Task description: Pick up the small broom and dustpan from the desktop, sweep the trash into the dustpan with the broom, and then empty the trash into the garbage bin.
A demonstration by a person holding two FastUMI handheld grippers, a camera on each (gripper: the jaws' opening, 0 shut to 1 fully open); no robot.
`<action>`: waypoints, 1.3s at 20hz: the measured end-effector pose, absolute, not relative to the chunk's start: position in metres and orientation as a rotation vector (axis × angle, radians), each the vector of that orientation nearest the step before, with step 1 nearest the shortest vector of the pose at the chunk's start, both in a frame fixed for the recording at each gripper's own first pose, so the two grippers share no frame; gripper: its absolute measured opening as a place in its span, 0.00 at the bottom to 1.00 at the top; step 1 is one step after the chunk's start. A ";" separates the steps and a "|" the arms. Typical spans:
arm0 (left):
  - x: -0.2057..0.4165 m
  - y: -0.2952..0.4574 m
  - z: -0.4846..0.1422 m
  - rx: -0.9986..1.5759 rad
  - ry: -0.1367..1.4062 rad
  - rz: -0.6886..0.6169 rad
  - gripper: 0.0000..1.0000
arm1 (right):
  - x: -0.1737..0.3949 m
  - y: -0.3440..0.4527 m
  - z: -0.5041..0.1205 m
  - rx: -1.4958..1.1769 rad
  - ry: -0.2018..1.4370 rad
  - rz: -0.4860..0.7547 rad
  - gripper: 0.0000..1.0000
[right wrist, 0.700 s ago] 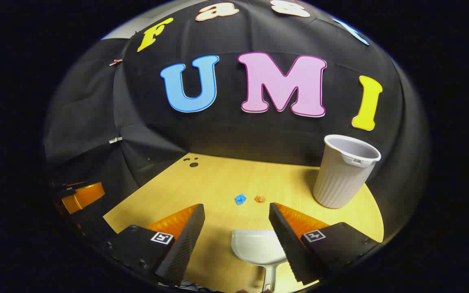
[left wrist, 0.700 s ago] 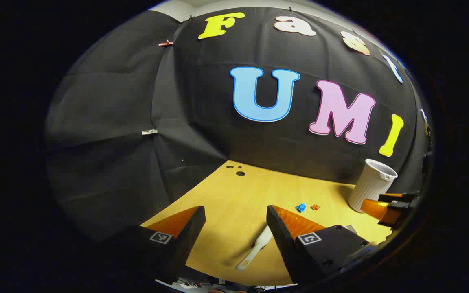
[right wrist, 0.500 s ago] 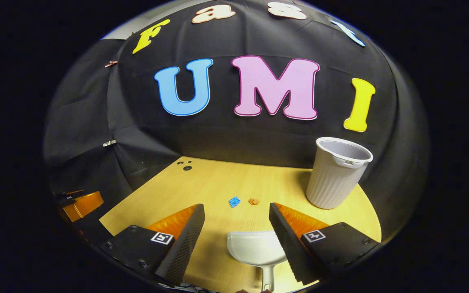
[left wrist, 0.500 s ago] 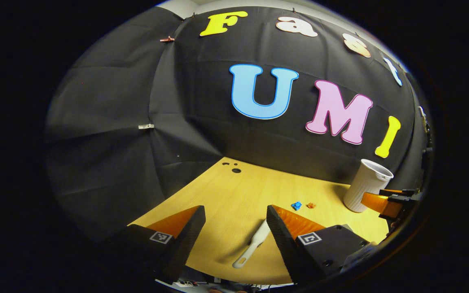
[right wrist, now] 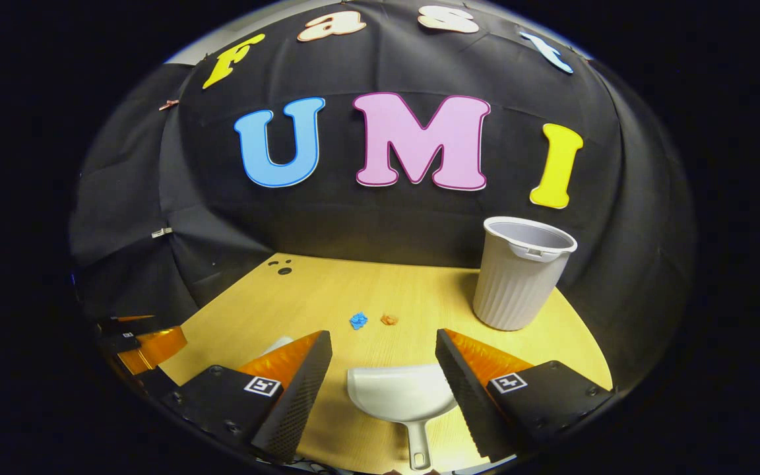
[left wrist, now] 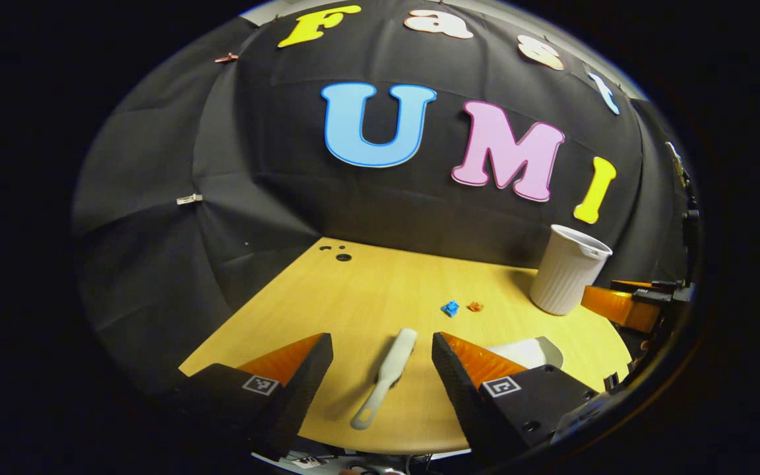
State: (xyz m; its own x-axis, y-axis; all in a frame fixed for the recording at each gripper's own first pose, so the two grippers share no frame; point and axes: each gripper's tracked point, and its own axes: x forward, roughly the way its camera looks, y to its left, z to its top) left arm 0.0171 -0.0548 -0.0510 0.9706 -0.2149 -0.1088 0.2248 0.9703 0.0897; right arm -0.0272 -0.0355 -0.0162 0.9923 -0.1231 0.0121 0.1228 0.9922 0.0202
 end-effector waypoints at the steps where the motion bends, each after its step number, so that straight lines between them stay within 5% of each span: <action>1: 0.017 -0.059 -0.054 0.116 0.107 -0.240 0.96 | -0.029 -0.037 -0.019 0.021 -0.011 -0.129 0.99; 13: 0.042 -0.050 -0.084 0.309 0.203 -0.303 0.96 | -0.044 -0.050 -0.048 0.084 0.069 -0.176 0.99; 21: 0.086 -0.032 -0.176 0.329 0.609 -0.309 0.96 | -0.060 -0.054 -0.067 0.061 0.119 -0.198 0.99; 26: 0.106 -0.036 -0.195 0.387 0.723 -0.334 0.95 | -0.083 -0.067 -0.089 0.093 0.166 -0.246 0.99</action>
State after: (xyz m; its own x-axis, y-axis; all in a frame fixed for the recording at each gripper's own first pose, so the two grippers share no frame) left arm 0.1056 -0.0362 -0.1945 0.7030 -0.1616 -0.6926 0.4233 0.8776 0.2249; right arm -0.0828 -0.0674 -0.0886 0.9563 -0.2342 -0.1751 0.2496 0.9657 0.0711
